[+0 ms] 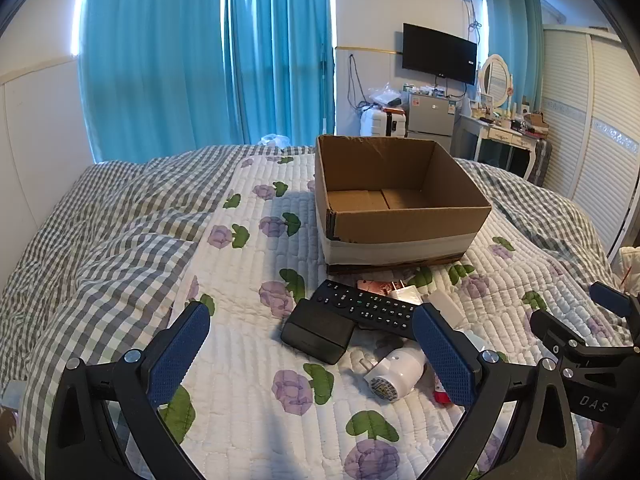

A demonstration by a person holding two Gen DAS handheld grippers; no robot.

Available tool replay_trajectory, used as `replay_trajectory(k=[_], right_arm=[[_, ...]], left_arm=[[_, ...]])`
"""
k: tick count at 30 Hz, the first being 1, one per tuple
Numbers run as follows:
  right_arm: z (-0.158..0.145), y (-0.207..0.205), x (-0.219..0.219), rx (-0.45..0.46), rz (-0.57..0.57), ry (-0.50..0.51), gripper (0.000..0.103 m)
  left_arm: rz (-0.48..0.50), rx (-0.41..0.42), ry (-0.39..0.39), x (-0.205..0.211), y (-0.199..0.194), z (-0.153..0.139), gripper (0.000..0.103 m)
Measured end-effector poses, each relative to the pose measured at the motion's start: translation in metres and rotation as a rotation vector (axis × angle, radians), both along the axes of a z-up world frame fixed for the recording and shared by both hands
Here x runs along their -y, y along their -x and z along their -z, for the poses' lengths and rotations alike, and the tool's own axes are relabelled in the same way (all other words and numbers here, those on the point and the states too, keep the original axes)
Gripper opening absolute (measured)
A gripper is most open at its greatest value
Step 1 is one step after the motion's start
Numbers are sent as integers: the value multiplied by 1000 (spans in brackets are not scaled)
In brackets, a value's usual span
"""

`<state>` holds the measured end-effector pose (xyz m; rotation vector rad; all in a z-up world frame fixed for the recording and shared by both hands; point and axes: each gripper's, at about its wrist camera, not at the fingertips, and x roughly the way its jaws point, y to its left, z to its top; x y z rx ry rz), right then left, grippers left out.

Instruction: Organize rigid objects

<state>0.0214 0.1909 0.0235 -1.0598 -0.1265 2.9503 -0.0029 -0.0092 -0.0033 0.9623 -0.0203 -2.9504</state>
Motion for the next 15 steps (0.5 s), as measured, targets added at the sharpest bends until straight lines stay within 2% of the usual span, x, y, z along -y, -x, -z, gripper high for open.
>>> replay_trajectory(k=[15], right_arm=[[3,1,7,23,-24,-3,103]], left_arm=[[-5,18,-1,1,2,4,103]])
